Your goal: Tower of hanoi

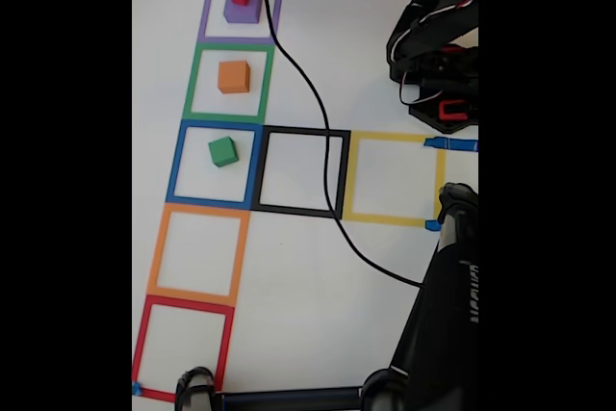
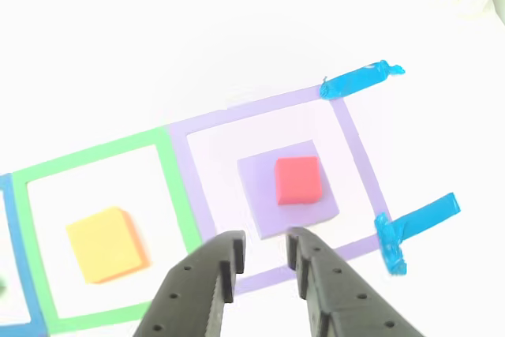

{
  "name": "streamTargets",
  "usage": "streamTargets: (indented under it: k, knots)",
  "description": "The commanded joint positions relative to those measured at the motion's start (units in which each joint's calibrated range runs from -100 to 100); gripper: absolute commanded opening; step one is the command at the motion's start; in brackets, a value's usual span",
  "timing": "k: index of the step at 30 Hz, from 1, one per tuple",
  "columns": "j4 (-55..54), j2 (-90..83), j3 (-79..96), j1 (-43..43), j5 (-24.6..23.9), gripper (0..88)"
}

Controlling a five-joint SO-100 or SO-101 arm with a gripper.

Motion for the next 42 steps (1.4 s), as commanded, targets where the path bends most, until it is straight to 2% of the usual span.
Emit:
streamTargets:
  k: [1,7,17,26,35,40,42]
  knots:
    - [18.7,-4.2,-16.1,-5.8,0.0,1.3]
    - [36.2,-2.7,-37.9,-15.2,0.0,1.3]
    - [47.8,-2.6,-51.5,-25.8,0.0,1.3]
    - [47.8,-5.6,-50.2,-36.6,0.0,1.3]
    - [47.1,-6.9,-45.3,-43.2,0.0,1.2]
    - [42.9,-7.7,-38.7,-47.0,0.0,1.2]
    - [38.5,-8.6,-32.8,-47.7,0.0,4.3]
